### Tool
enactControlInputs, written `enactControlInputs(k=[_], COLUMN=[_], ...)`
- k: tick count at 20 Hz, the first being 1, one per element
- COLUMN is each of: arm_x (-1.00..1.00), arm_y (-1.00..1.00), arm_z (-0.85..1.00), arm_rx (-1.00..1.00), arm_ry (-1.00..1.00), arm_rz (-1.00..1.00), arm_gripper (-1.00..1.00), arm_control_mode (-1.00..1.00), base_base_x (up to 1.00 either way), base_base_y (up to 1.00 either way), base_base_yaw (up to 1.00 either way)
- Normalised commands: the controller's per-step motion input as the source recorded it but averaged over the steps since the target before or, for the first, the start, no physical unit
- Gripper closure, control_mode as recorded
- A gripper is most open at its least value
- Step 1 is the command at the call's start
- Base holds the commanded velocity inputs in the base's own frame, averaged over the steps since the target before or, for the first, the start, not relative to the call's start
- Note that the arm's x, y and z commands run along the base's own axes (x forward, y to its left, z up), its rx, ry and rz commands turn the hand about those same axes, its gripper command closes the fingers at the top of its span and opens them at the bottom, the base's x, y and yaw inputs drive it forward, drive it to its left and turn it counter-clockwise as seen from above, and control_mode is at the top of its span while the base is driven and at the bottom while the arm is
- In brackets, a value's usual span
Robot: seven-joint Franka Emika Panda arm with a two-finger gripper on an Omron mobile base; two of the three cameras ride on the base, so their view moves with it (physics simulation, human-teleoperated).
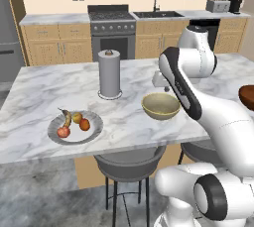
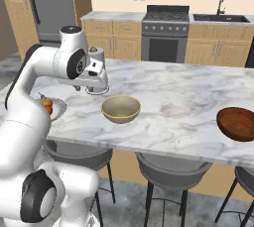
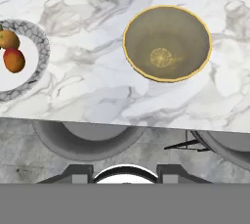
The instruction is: Take the fruits from the plate on the dining counter and place two fruits in each bowl.
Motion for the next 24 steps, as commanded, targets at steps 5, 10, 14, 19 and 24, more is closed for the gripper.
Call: enactControlInputs(k=[5, 10, 14, 19, 24], arm_x=[0.00, 0.00, 0.32, 0.60, 0.83], arm_y=[0.00, 0.00, 0.77, 1.00, 0.85], arm_z=[0.00, -0.01, -0.24, -0.48, -0.31], arm_rx=[0.00, 0.00, -0.03, -0.02, 0.00], arm_ry=[0.00, 0.00, 0.00, 0.00, 0.01], arm_rz=[0.00, 0.00, 0.00, 0.00, 0.00], arm_gripper=[-1.00, -1.00, -1.00, -1.00, -1.00], arm_control_mode=[-1.00, -1.00, -1.00, -1.00, -1.00], base_base_x=[0.00, 0.00, 0.00, 0.00, 0.00], base_base_y=[0.00, 0.00, 0.00, 0.00, 0.00], base_base_yaw=[0.00, 0.00, 0.00, 0.00, 0.00])
